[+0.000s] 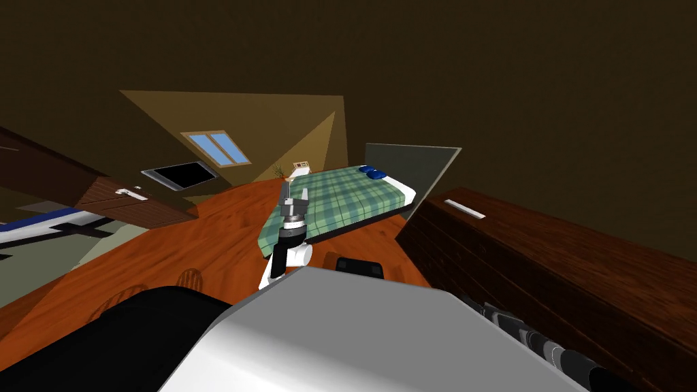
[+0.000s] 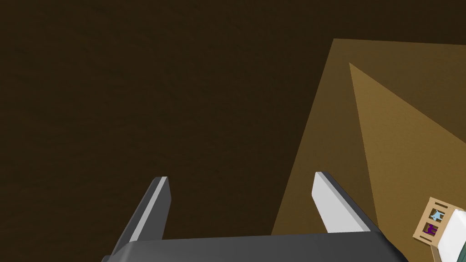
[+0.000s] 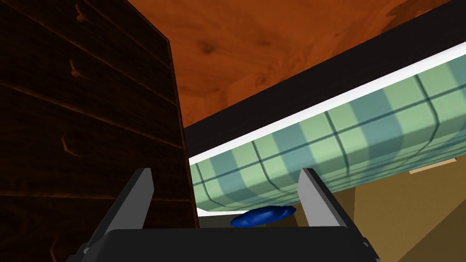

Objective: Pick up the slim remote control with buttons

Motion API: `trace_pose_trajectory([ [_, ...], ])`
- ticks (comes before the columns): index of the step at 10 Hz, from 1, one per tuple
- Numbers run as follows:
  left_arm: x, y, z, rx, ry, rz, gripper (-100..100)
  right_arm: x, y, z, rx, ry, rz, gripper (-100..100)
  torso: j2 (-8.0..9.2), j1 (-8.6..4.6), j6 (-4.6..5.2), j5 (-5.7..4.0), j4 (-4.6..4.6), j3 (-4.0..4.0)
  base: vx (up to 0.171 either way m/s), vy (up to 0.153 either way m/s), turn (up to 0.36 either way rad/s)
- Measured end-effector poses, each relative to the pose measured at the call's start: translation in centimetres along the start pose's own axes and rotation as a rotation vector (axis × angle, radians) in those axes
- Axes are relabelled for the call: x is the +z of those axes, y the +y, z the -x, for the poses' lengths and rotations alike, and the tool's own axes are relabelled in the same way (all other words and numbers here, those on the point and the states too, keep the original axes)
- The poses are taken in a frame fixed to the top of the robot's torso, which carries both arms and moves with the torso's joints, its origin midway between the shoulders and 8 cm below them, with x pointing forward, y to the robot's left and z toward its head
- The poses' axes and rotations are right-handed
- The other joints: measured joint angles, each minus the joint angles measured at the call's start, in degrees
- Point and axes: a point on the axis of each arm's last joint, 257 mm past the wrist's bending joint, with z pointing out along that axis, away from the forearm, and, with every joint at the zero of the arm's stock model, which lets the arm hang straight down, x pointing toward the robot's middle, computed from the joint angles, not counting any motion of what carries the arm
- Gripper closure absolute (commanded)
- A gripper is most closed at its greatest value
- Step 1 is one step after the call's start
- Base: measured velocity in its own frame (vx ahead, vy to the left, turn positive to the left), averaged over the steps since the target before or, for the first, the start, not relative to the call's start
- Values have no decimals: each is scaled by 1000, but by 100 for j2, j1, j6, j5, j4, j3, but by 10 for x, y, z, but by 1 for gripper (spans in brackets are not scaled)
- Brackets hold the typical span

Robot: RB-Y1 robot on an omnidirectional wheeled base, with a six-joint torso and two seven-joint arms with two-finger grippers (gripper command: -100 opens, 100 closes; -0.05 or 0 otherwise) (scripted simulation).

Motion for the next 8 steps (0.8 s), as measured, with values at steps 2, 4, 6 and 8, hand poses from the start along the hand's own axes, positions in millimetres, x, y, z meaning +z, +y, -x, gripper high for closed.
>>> trace_pose_trajectory([
  [2,0,0,0,0,0,0,0,-18,-31,-7,-54,65,-42,-100,-5,-8,0,-1,-1,-3,124,-7,94],
  [4,0,0,0,0,0,0,0,-36,-52,-3,-98,104,-73,-100,21,-2,5,-1,3,10,72,5,57],
  [6,0,0,0,0,0,0,0,-55,-77,-3,-151,161,-114,-100,6,0,4,0,1,3,122,9,96],
  [8,0,0,0,0,0,0,0,-79,-103,-3,-206,220,-146,-100,-2,-4,3,-1,-1,-3,149,-14,75],
])
